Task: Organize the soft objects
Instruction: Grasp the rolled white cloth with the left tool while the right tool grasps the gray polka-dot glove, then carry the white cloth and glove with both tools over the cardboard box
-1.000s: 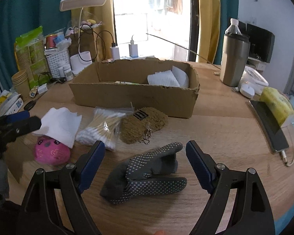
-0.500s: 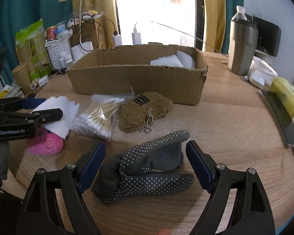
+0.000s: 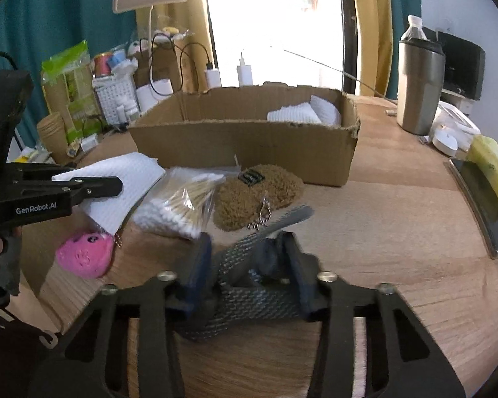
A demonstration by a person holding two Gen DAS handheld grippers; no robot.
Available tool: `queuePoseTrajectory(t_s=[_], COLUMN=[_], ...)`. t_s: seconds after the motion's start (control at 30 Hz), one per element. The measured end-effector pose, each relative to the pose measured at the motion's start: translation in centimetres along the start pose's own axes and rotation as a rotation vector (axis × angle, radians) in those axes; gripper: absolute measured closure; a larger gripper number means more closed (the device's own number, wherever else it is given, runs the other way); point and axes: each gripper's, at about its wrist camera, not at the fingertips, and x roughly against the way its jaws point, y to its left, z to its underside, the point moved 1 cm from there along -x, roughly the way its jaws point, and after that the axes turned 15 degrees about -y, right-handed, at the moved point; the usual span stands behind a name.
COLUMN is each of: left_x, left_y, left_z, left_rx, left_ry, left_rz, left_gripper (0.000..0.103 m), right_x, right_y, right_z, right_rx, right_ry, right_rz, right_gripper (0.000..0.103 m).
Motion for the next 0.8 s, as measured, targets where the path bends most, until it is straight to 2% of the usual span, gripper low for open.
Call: queuePoseTrajectory(t_s=[0.03,0.17,0.4,0.53,0.7,0.8], left_x=[0.1,0.7,1.3,1.5,2.2,2.4], left_y=[-0.1,-0.2,0.8,1.7,2.1,2.3], left_z=[-0.1,-1.0,-2.3,-2.2,-2.3,-2.3], left_rx=[-0.002,0.017,0.111,0.157,0.161,0.148], left_ry=[-0.006,-0.031,-0.047,-0.055,-0.082,-0.088], left_rz=[0.004,0.036,0.097,0.101,0.112,0.1], left_gripper=[0.083,0.083,0.081,0.082,0.083,0.083], right_x=[0.1,0.4,1.2,2.9,3.6,3.4], right_y=[-0.1,-0.8,-1.2,-2.0,-2.9,-3.0], right_z=[-0.2,-0.7,-1.5,-2.9,-3.6,-3.3], right_rx=[-0.005,-0.033,-0.038,-0.104,-0.112,-0.094], right_ry=[-0.01,-0.039,-0.076,-0.158,-0.201,-0.188], right_rz=[0.0,0.008,-0.012,-0.056,0.002,0.017], right_gripper=[0.079,0.091,0.095,0.097,0.097,0.097])
